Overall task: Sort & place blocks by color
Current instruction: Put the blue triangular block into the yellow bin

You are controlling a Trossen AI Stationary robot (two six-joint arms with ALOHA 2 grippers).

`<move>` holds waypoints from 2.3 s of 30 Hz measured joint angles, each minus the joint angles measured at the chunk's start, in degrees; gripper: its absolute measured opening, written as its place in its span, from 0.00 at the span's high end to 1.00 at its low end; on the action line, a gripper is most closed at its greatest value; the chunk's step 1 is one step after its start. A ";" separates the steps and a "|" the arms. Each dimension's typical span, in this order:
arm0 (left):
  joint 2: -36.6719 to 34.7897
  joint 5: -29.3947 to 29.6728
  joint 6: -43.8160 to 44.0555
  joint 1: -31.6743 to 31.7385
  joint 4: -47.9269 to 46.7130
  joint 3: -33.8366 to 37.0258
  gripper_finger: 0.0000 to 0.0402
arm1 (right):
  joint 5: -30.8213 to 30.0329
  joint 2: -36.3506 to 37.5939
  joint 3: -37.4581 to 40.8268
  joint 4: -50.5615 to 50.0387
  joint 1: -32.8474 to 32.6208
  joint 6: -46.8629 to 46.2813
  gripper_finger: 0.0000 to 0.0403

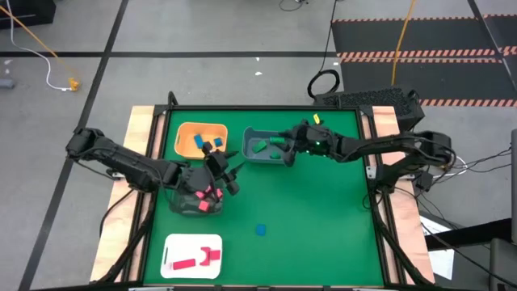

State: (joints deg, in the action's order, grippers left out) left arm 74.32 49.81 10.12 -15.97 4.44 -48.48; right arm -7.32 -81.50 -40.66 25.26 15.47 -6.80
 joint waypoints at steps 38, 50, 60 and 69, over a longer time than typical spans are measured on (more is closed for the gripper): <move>28.63 -27.11 53.55 -3.77 -19.99 -19.18 0.50 | 1.46 22.36 0.22 -36.08 -29.48 -22.71 0.40; 39.98 -24.98 61.63 -9.14 -23.02 -28.35 0.50 | 1.66 23.12 8.43 -29.17 -32.80 -32.71 0.40; 43.63 -16.04 64.00 -12.46 -32.89 -38.28 0.50 | 4.29 28.03 15.77 -18.20 -34.33 -32.55 0.40; 43.69 -12.93 67.86 -13.72 -34.76 -38.30 0.65 | 5.47 32.87 16.41 -16.35 -35.54 -25.39 0.40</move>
State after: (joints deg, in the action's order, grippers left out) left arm 118.02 36.88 77.98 -29.69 -30.31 -86.78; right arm -1.84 -48.63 -24.26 8.91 -20.07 -32.19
